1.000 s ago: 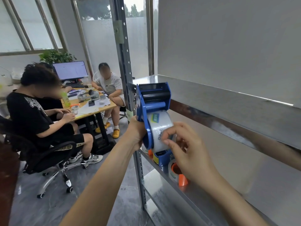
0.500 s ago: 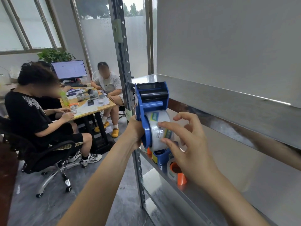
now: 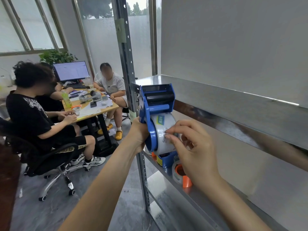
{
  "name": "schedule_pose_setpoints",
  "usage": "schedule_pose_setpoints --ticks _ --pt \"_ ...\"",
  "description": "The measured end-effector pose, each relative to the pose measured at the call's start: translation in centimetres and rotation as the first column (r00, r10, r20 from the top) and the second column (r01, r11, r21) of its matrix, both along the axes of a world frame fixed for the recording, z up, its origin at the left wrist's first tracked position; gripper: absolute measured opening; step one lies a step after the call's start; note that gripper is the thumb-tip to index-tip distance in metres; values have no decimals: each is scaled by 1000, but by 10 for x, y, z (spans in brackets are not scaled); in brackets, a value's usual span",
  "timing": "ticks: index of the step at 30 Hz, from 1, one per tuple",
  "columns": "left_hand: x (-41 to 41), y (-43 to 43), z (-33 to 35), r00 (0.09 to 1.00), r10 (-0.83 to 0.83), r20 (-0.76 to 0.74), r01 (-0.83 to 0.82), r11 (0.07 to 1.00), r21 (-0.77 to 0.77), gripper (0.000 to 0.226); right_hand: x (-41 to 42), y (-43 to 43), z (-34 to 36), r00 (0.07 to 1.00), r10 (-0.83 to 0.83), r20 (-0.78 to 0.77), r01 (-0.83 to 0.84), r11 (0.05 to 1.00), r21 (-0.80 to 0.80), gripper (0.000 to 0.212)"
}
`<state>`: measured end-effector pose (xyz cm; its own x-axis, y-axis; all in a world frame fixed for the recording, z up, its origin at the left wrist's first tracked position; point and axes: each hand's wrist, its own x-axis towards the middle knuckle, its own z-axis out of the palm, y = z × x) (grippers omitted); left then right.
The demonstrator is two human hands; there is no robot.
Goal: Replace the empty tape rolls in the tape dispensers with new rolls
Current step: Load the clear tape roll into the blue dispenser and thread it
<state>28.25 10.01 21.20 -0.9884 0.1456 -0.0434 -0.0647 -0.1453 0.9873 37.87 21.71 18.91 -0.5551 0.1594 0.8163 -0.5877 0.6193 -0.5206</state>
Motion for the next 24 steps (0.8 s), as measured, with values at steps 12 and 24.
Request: schedule_pose_setpoints --ticks 12,24 --pt "0 2 1 998 43 -47 -42 999 6 28 1 -6 7 983 -160 85 136 960 243 12" --pt "-3 1 -2 999 47 -25 -49 996 -68 21 -6 -7 5 980 -185 73 151 933 328 25"
